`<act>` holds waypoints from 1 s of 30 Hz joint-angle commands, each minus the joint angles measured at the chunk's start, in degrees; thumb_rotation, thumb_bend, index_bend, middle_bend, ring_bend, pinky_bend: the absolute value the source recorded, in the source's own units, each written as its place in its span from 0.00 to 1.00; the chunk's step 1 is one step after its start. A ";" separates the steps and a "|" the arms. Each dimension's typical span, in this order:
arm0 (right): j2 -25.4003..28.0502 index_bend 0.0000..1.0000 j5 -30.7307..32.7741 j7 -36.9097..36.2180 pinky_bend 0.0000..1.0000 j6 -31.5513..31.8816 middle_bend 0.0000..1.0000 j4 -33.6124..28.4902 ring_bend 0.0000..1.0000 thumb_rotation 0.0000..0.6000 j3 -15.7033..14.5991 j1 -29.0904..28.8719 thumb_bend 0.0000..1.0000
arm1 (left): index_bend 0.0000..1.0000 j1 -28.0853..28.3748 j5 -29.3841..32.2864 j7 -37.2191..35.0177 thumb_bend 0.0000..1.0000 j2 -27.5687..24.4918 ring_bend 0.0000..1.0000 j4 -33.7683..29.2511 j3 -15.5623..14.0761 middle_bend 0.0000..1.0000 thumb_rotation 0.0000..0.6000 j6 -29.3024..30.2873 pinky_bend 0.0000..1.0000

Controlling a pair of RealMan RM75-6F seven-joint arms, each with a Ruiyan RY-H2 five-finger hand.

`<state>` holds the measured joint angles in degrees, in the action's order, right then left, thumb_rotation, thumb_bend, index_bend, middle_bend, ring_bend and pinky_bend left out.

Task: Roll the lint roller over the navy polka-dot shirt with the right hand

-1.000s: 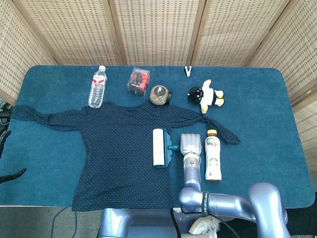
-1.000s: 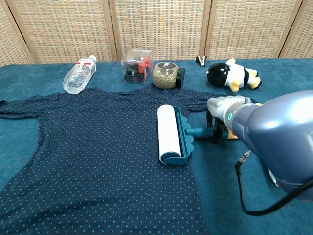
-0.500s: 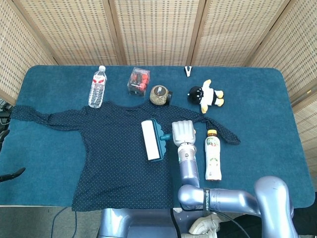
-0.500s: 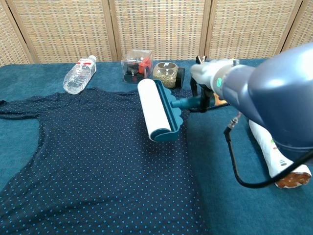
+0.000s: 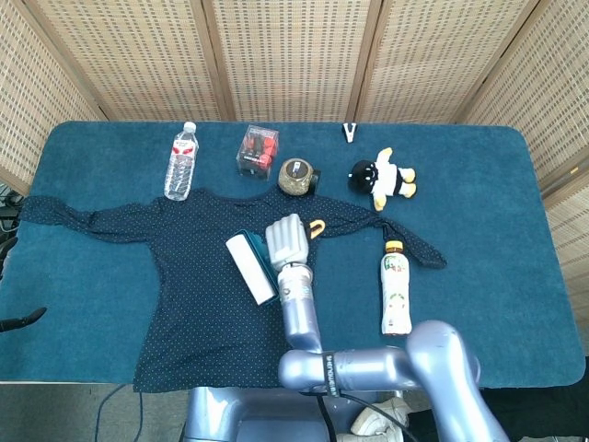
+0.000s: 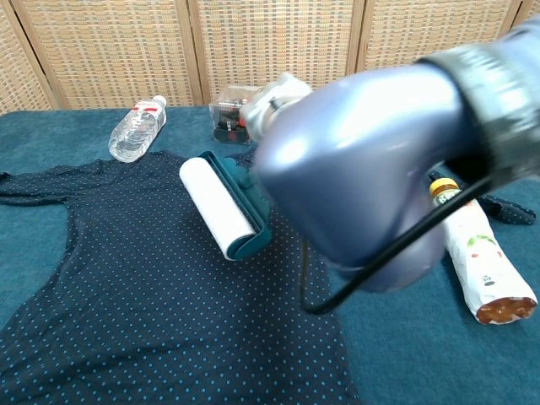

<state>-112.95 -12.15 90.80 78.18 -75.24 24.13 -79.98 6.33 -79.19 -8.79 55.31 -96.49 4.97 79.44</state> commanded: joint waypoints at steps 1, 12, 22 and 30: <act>-2.57 0.74 0.81 2.81 1.00 -0.18 1.00 3.01 1.00 1.00 0.42 -2.21 0.89 | 0.00 0.16 0.23 -0.29 0.00 -0.03 0.00 0.26 0.06 0.00 1.00 -0.36 0.00; -8.15 0.75 -0.90 3.90 1.00 -1.34 1.00 10.09 1.00 1.00 -0.40 -3.33 0.90 | 0.00 1.13 1.54 0.03 0.00 0.23 0.00 0.76 0.30 0.00 1.00 -2.26 0.00; -8.81 0.75 -2.75 5.05 1.00 -3.22 1.00 15.45 1.00 1.00 -3.83 0.68 0.90 | 0.00 1.56 2.38 0.99 0.00 0.59 0.00 0.84 0.38 0.00 1.00 -3.01 0.00; -7.05 0.74 -7.33 4.01 1.00 -4.67 1.00 19.86 1.00 1.00 -7.08 5.02 0.90 | 0.00 1.92 2.85 2.35 0.00 1.02 0.00 0.62 0.38 0.00 1.00 -3.42 0.00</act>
<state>-120.42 -18.73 95.20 74.04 -56.10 17.51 -75.64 8.22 -76.38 -6.49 56.30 -95.83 5.33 76.04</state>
